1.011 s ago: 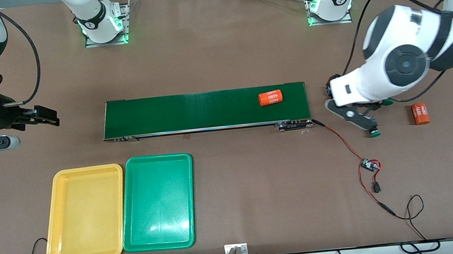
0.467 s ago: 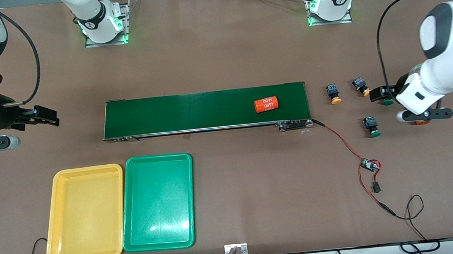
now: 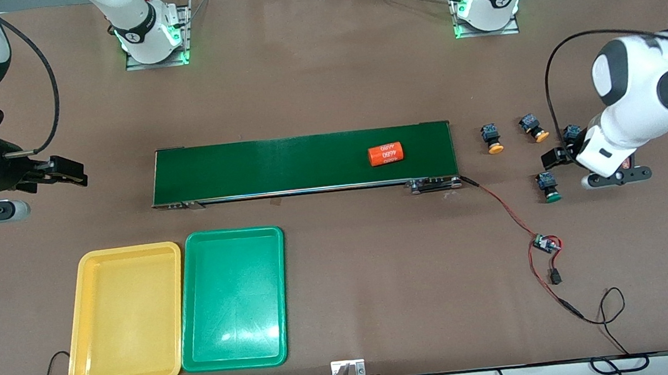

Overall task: Sort buttons by color to trays
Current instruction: 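Grasp a green-capped button with the left gripper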

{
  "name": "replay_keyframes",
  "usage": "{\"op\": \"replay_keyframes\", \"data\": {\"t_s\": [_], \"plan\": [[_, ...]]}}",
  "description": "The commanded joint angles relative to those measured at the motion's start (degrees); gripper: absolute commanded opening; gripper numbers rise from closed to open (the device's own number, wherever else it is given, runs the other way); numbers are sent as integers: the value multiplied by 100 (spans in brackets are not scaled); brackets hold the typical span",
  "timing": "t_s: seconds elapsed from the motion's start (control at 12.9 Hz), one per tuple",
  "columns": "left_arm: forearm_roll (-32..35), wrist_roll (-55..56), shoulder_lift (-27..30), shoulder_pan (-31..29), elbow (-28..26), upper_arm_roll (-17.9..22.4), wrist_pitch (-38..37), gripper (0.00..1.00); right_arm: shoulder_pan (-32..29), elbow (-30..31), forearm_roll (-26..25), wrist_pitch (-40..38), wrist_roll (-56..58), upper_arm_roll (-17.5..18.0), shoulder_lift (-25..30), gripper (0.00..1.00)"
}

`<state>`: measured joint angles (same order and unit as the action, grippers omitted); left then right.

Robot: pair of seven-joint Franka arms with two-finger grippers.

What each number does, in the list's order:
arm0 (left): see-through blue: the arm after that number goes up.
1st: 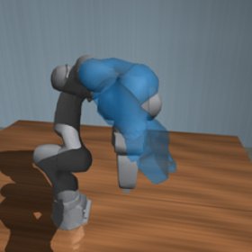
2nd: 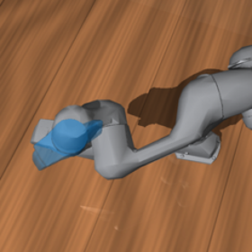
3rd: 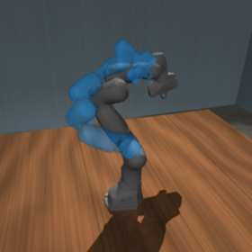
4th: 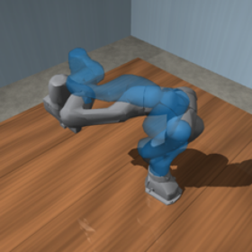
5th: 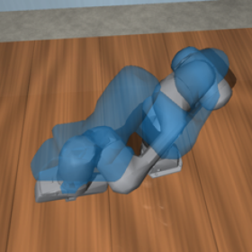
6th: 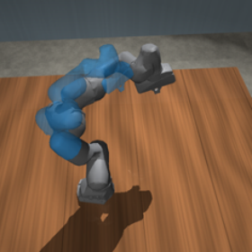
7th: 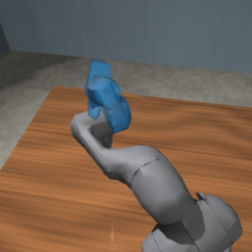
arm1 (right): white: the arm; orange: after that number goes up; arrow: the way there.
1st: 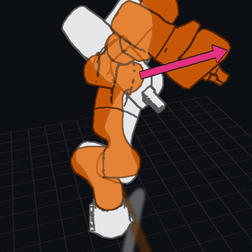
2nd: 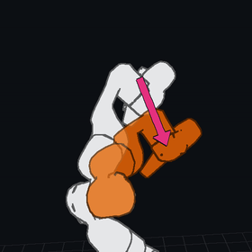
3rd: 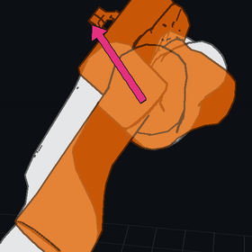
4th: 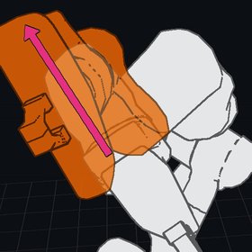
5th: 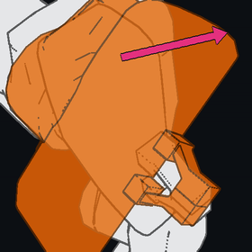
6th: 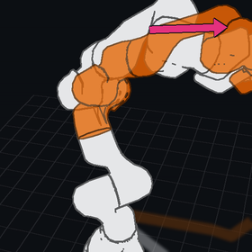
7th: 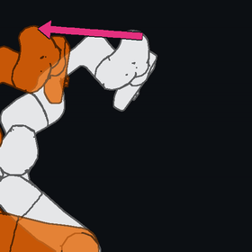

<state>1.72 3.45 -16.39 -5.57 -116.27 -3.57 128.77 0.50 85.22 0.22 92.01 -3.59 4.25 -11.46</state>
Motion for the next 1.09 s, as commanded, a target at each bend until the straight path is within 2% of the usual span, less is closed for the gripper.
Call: {"op": "replay_keyframes", "data": {"t_s": [0.0,0.39,0.54,0.62,0.93,1.01], "plan": [[-75,-11,-460,135,52,234,254,100,3,38,-22,-25,78,-4,47,100],[-58,-29,-1182,135,-18,295,1377,100,3,38,-22,-25,78,-4,47,100],[-58,-29,-1296,135,-114,296,1467,100,3,38,-22,-25,78,-4,47,100],[-58,-29,-1323,135,-202,304,1589,96,3,38,-22,-25,78,-4,47,100],[-58,-12,-1262,126,-265,296,1529,26,3,38,-22,-25,69,-4,47,100],[-58,-11,-1201,135,-212,287,1355,18,3,38,-22,-25,78,-4,47,100]]}}
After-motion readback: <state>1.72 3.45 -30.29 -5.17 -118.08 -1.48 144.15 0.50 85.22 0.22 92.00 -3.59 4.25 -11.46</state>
